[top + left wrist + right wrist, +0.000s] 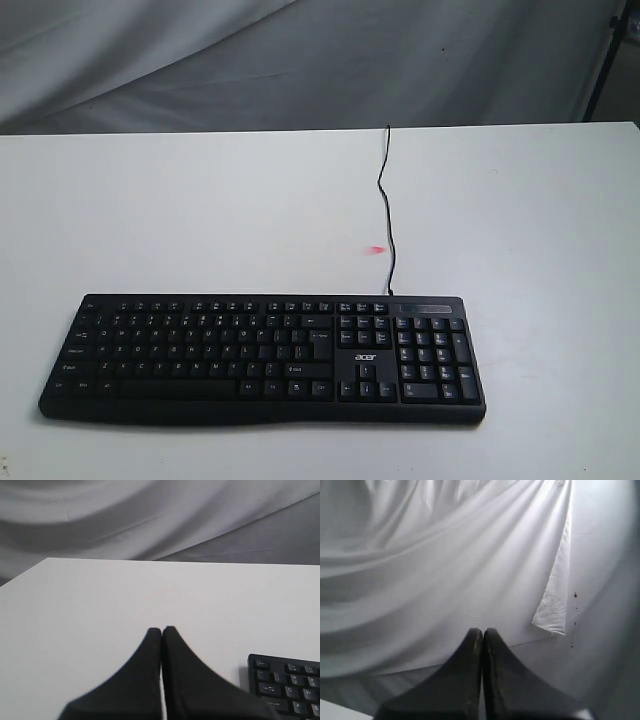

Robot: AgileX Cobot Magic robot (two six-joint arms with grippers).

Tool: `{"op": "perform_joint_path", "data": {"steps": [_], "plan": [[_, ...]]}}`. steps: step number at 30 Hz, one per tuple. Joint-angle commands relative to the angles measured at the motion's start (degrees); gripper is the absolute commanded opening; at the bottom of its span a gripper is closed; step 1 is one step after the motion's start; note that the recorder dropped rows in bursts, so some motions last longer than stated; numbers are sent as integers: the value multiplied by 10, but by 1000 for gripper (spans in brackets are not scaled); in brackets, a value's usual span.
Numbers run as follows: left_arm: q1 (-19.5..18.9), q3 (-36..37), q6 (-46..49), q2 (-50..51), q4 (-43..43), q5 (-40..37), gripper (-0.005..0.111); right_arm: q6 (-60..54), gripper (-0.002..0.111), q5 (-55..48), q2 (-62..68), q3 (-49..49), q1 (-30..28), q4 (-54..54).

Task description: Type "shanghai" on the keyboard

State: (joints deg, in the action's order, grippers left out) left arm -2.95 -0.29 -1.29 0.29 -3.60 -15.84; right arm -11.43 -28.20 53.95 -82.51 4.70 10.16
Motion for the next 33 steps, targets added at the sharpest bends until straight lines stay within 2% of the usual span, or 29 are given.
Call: {"op": "perform_joint_path", "data": {"steps": [1, 16, 27, 33], "plan": [[-1, 3, -1, -3, 0, 6, 1, -19, 0, -59, 67, -85, -1, -8], [-1, 3, -1, -3, 0, 6, 1, -146, 0, -224, 272, -279, -1, -8], [-1, 3, -1, -3, 0, 6, 1, -289, 0, -281, 371, -286, -1, 48], [-1, 3, -1, -3, 0, 6, 1, -400, 0, -341, 453, -286, -1, 164]]}}
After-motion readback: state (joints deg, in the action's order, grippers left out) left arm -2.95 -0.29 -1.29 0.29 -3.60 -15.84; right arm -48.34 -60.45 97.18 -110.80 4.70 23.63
